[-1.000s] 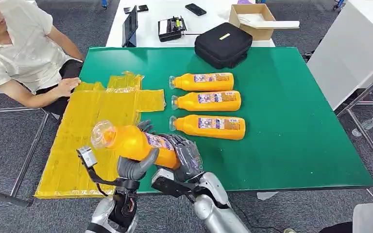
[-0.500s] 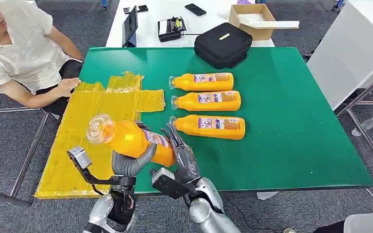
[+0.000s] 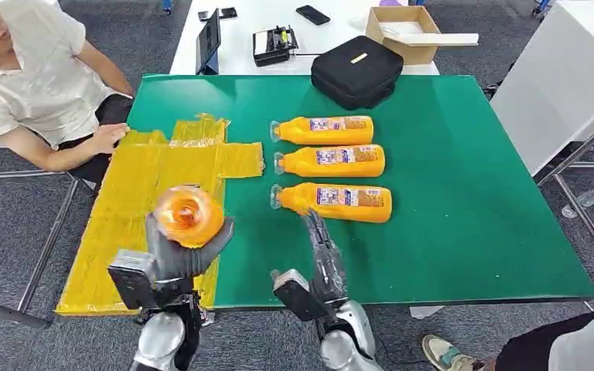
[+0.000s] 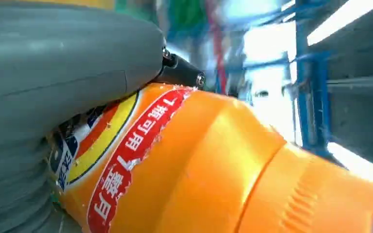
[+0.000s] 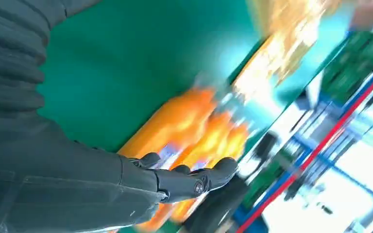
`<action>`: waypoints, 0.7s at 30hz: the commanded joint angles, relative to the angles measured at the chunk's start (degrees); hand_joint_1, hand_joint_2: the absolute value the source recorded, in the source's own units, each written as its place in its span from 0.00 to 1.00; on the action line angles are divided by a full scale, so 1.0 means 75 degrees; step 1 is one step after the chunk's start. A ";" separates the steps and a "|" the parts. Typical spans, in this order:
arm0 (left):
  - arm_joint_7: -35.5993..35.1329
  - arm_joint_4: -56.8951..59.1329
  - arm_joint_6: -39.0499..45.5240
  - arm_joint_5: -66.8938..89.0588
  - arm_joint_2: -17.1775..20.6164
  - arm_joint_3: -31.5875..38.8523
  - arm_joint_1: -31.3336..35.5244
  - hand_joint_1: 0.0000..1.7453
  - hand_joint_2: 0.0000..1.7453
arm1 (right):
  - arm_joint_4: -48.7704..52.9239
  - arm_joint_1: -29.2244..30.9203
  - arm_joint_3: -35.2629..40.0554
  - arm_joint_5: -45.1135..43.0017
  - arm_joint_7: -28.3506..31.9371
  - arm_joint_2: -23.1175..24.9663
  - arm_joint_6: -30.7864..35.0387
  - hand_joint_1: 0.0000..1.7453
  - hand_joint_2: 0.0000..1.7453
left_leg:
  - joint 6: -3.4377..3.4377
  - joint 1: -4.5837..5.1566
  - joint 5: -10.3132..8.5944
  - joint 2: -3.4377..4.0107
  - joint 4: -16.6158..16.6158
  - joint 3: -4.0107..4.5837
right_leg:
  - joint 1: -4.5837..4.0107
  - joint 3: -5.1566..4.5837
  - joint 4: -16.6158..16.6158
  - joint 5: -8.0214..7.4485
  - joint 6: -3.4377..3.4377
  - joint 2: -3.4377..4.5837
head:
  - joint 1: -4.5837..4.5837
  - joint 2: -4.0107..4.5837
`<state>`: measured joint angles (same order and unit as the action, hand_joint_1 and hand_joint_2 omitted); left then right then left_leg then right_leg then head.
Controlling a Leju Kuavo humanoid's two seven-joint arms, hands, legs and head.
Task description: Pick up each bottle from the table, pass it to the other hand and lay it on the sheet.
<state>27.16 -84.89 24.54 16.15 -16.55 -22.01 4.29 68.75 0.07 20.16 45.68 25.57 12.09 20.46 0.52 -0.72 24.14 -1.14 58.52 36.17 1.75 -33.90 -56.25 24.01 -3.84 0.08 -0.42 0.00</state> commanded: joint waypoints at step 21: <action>-0.1917 0.1038 0.0302 0.7300 0.0864 0.2168 0.0297 1.00 1.00 | 0.2045 -0.0618 -0.1959 0.0029 0.0700 -0.0193 -0.0694 0.00 1.00 | -0.0004 -0.0002 0.0003 0.0019 -0.0023 -0.0054 | -0.0008 0.0047 0.0018 0.0003 0.0037 0.0003 | 0.0000 0.0000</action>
<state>17.39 -91.51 27.47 54.88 -16.00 -12.06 -0.61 85.59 -7.98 8.06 48.72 27.65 10.01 18.31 0.51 -0.72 24.13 -1.11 58.52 36.18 1.75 -33.93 -56.25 24.00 -3.83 0.09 -0.42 0.00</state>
